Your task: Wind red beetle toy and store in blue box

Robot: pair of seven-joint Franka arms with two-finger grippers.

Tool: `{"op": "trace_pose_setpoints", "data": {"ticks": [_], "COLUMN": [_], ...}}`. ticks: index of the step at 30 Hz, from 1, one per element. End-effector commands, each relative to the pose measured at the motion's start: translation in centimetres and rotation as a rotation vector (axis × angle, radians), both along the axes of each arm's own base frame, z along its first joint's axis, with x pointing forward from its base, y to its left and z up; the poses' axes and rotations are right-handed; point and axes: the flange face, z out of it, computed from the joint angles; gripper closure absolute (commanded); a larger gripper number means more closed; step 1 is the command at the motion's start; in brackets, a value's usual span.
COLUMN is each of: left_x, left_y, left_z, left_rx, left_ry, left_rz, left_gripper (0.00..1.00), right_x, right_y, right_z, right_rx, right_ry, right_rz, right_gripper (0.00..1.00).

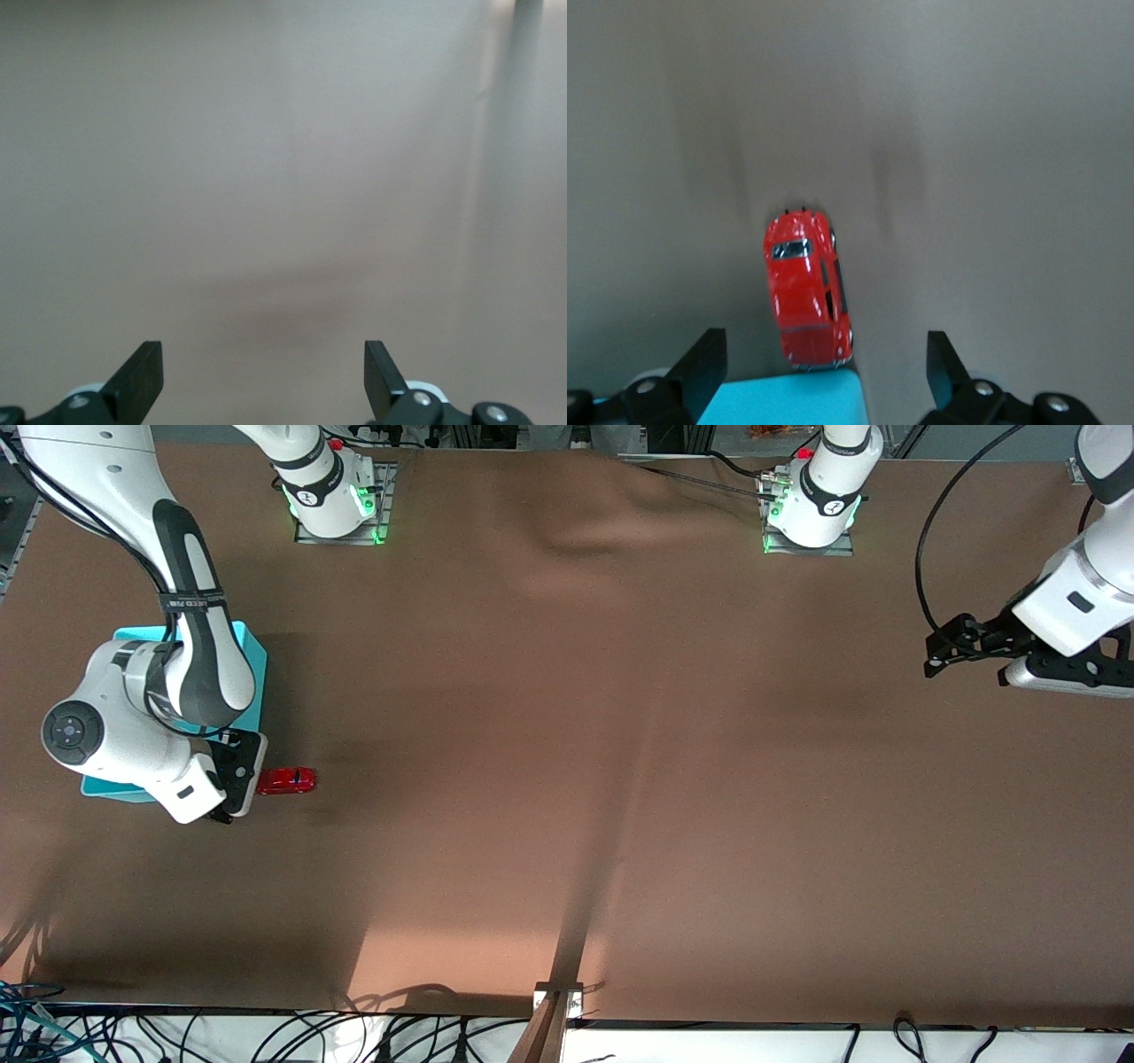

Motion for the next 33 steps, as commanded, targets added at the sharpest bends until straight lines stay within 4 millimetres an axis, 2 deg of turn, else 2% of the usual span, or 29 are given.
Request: {"op": "trace_pose_setpoints", "data": {"ticks": [1,3,7,9,11,20,21,25,29,33], "left_x": [0.1,0.9,0.9,1.1,1.5,0.9,0.9,0.6,0.2,0.3], "left_y": [-0.6,-0.7,-0.9,-0.7,-0.5,-0.4,-0.4,-0.3,-0.3,-0.3], "left_z": [1.2,2.3,2.6,2.3,2.3,2.7,2.9,3.7,3.8,4.9], "left_rx": [0.036,0.095,0.085,0.080,0.077,0.009,0.004,0.014,0.013,0.013], "left_ry": [0.023,0.027,0.046,0.064,0.069,0.112,0.114,0.122,0.140,0.116], "left_rz": [-0.017,-0.035,-0.035,-0.032,-0.028,-0.015,-0.015,-0.016,-0.032,-0.092], "left_gripper": [0.00,0.00,0.00,0.00,0.00,0.00,0.00,0.00,0.00,0.00], "right_x": [-2.2,-2.8,-2.9,-3.1,-3.3,-3.2,-3.1,-2.7,-1.6,-0.3], "right_y": [0.6,0.9,0.8,0.8,0.8,1.8,2.0,3.2,5.8,6.5], "right_z": [-2.2,-3.2,-3.5,-3.8,-4.3,-4.4,-4.2,-2.9,0.0,3.1], "right_rx": [0.013,0.011,0.011,0.011,0.010,0.003,0.003,0.014,0.044,0.055], "right_ry": [-0.026,-0.014,-0.009,-0.003,0.005,0.008,0.007,-0.015,-0.055,-0.036], "right_rz": [0.042,0.055,0.066,0.067,0.067,0.115,0.119,0.124,0.143,0.118], "right_gripper": [0.00,0.00,0.01,0.06,0.16,0.74,0.78,0.82,0.82,0.82]}}
